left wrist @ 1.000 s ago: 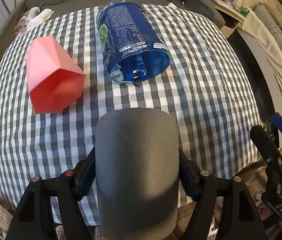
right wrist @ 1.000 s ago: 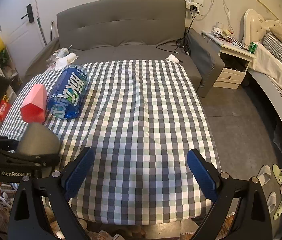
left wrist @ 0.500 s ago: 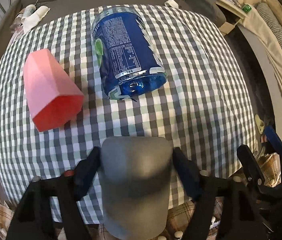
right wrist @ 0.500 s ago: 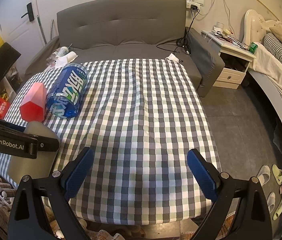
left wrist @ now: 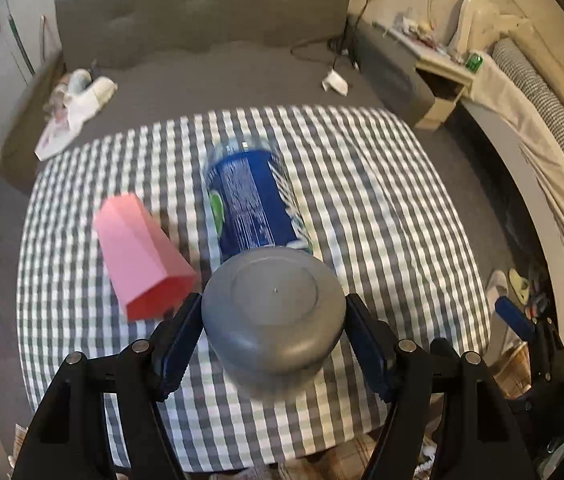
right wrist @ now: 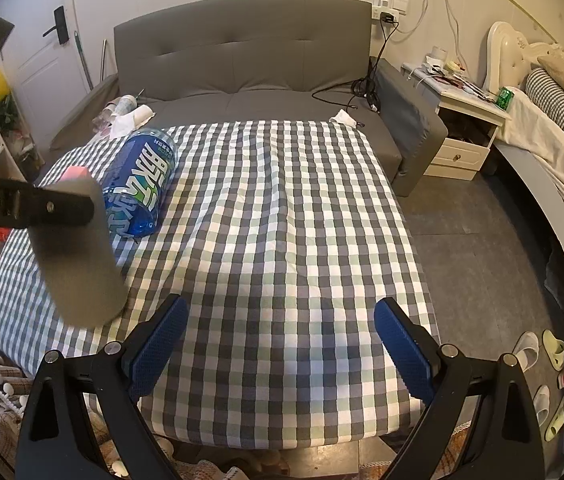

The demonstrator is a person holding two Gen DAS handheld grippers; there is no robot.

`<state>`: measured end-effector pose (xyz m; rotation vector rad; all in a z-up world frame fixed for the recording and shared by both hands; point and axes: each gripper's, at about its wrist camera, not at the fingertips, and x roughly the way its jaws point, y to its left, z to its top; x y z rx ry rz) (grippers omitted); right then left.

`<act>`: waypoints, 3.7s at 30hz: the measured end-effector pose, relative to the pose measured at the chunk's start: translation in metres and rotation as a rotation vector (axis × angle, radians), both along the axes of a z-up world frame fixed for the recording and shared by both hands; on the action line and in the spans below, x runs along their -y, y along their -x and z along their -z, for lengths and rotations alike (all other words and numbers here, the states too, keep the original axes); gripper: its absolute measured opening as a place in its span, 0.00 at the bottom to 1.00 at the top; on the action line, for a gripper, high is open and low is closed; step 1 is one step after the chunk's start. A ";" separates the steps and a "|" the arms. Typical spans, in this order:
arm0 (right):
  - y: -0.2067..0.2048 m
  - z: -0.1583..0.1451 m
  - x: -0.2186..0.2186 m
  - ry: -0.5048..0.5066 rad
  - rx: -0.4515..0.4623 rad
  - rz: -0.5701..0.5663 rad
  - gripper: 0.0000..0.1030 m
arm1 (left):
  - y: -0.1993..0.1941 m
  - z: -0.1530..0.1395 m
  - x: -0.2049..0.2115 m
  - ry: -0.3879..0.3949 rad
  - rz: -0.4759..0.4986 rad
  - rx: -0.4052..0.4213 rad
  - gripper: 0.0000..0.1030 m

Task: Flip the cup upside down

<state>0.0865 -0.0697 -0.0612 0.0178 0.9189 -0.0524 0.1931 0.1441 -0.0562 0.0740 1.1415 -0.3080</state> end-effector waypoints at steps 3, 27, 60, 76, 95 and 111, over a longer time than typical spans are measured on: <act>0.001 -0.001 0.000 0.002 0.003 0.000 0.92 | 0.007 -0.001 -0.004 0.001 -0.021 0.058 0.70; 0.007 -0.008 0.002 -0.013 0.040 -0.005 0.92 | 0.041 -0.010 -0.002 0.037 0.039 0.211 0.85; 0.111 -0.055 -0.064 -0.028 0.311 -0.121 1.00 | 0.183 -0.014 -0.105 0.094 -0.127 0.465 1.00; 0.109 -0.047 -0.059 -0.023 0.276 -0.105 1.00 | 0.181 -0.015 -0.115 0.121 -0.177 0.470 1.00; 0.111 -0.047 -0.057 -0.022 0.264 -0.099 1.00 | 0.180 -0.014 -0.119 0.120 -0.199 0.454 1.00; 0.109 -0.046 -0.057 -0.017 0.256 -0.097 1.00 | 0.180 -0.015 -0.119 0.118 -0.199 0.453 1.00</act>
